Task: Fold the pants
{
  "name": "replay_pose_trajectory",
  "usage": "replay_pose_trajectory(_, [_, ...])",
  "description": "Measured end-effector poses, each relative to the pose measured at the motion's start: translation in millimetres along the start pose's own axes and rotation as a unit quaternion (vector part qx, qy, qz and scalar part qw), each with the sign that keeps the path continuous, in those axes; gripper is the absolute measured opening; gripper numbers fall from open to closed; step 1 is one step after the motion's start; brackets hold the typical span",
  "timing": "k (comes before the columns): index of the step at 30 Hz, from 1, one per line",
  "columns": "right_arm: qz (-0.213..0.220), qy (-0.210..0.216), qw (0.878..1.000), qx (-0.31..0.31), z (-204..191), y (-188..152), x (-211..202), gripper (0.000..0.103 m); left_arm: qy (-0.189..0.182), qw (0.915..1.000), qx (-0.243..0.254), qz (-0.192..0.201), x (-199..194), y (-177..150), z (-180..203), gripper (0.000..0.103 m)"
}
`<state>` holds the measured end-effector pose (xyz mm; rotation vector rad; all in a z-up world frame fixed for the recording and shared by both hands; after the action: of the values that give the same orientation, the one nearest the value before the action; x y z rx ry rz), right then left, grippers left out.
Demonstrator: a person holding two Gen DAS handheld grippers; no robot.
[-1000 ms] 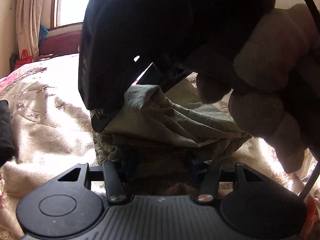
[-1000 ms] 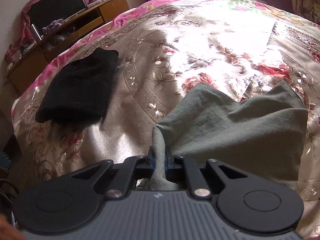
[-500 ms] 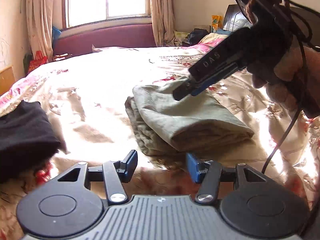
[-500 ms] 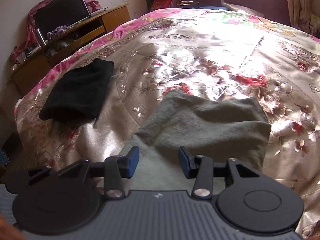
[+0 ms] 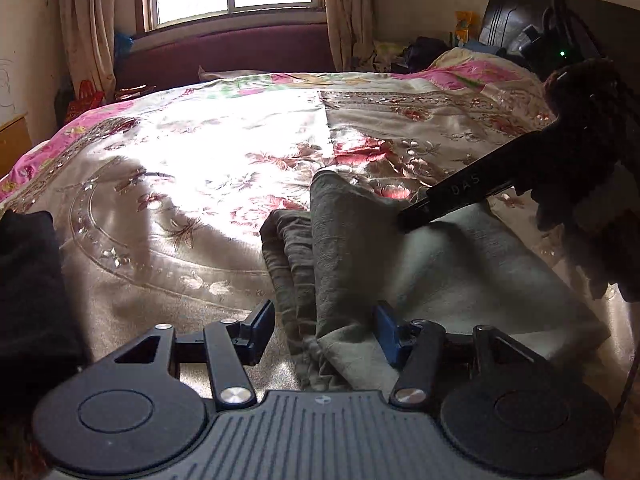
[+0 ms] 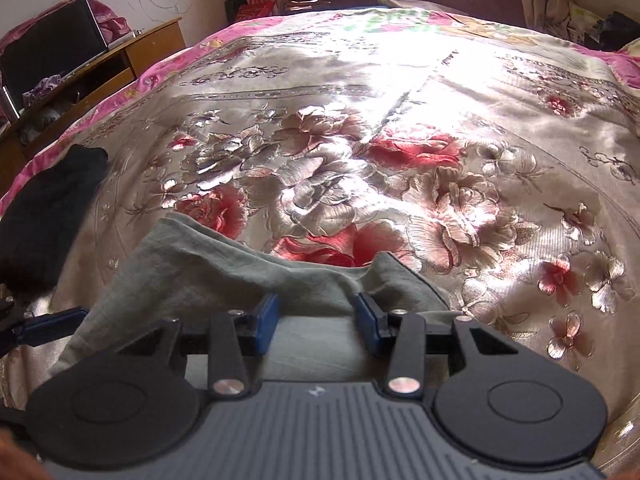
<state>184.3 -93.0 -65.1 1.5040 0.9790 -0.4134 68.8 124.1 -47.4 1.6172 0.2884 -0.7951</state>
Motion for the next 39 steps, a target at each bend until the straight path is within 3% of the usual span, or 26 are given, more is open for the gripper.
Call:
replay_pose_trajectory(4, [0.010,0.005,1.000,0.005,3.6,2.6,-4.3,0.038,0.003,1.0000,0.000,0.006,-10.1,-3.5,-0.4,0.071])
replay_pose_trajectory(10, [0.049,0.033,0.998,-0.007,-11.5,-10.4,-52.0,0.043,0.015,0.9985,0.029,0.045,-16.8,24.4,10.0,0.071])
replay_pose_trajectory(18, [-0.003,0.012,0.999,-0.039,-10.2,-63.1,-50.5,0.044,0.028,0.9984,0.049,-0.008,6.5,4.0,12.3,0.075])
replay_pose_trajectory(24, [0.019,0.013,1.000,0.020,16.3,-65.1,-79.7,0.047,0.029,0.9986,0.044,0.004,-14.6,16.6,10.6,0.075])
replay_pose_trajectory(27, [0.008,0.015,0.998,0.059,35.6,-73.0,-80.0,0.049,0.035,0.9984,0.042,-0.014,-7.1,14.5,7.4,0.076])
replay_pose_trajectory(32, [-0.002,0.094,0.985,0.145,52.8,-84.3,-68.3,0.051,-0.013,0.9985,-0.039,-0.037,-0.1,7.9,-9.0,0.076])
replay_pose_trajectory(34, [-0.002,0.125,0.979,0.161,53.8,-82.8,-61.4,0.051,-0.026,0.9975,-0.049,-0.045,3.4,6.8,-12.8,0.076])
replay_pose_trajectory(39, [-0.002,0.156,0.968,0.196,55.9,-73.5,-41.9,0.052,-0.048,0.9939,-0.081,-0.058,24.2,8.6,-15.7,0.081])
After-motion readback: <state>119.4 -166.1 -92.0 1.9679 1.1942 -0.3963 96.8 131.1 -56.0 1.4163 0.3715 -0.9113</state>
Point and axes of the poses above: each gripper's, at about its wrist camera, not at the fingertips, and x roughly the way its jaws point, z to its right, y to its top, the point moved 1 cm from there along x, roughly the way its jaws point, and after that the axes turned 2 degrees about x, right-handed, at the moved point
